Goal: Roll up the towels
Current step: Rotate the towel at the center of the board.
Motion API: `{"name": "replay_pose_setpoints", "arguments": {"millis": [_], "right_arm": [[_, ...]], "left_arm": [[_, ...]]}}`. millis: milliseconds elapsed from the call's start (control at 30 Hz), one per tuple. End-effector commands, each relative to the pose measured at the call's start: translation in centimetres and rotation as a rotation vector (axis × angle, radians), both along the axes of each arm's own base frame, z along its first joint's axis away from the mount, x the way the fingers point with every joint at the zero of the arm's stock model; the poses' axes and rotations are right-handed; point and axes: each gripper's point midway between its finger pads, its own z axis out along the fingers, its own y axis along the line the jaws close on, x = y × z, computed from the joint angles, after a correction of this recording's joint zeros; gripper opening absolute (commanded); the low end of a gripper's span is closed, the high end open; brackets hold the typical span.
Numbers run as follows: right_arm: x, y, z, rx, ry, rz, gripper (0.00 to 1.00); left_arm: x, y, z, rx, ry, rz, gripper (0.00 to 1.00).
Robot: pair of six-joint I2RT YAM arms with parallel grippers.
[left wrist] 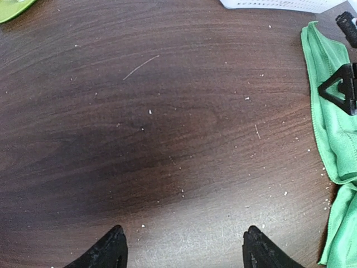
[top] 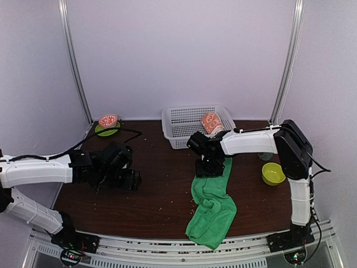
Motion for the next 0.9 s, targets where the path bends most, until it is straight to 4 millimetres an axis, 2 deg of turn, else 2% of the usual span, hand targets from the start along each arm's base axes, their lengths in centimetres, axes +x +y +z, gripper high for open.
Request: {"name": "replay_pose_setpoints", "arguments": {"millis": [0, 167, 333, 433, 567, 633, 700, 733, 867], "right_arm": [[-1.4, 2.6, -1.5, 0.098, 0.046, 0.006, 0.61], [-4.4, 7.3, -3.1, 0.147, 0.139, 0.148, 0.57], [-8.9, 13.2, -3.5, 0.183, 0.182, 0.31, 0.53], [-12.4, 16.4, -3.0, 0.219, 0.196, 0.429, 0.53], [-17.6, 19.4, -1.8, 0.259, 0.218, 0.602, 0.54], [-19.5, 20.4, -0.6, 0.284, 0.224, 0.673, 0.56], [-19.9, 20.7, 1.1, 0.295, 0.2, 0.696, 0.61], [-19.3, 20.5, 2.3, 0.299, 0.171, 0.684, 0.64], [-16.1, 19.2, 9.9, 0.4, 0.023, 0.605, 0.73]], "left_arm": [[-0.1, 0.1, 0.8, -0.061, -0.017, 0.021, 0.73], [-0.3, 0.4, 0.6, -0.067, -0.014, 0.028, 0.73], [-0.7, 1.0, 0.5, -0.076, -0.007, 0.051, 0.72], [-1.0, 2.0, 0.6, -0.074, -0.01, 0.086, 0.72], [-1.1, 3.6, 1.4, -0.072, -0.041, 0.144, 0.72], [-1.0, 4.6, 2.4, -0.069, -0.073, 0.174, 0.72], [-0.9, 5.4, 3.6, -0.073, -0.11, 0.202, 0.72], [-0.8, 5.7, 4.3, -0.08, -0.129, 0.213, 0.72], [-0.5, 5.9, 5.9, -0.103, -0.178, 0.21, 0.72]]}}
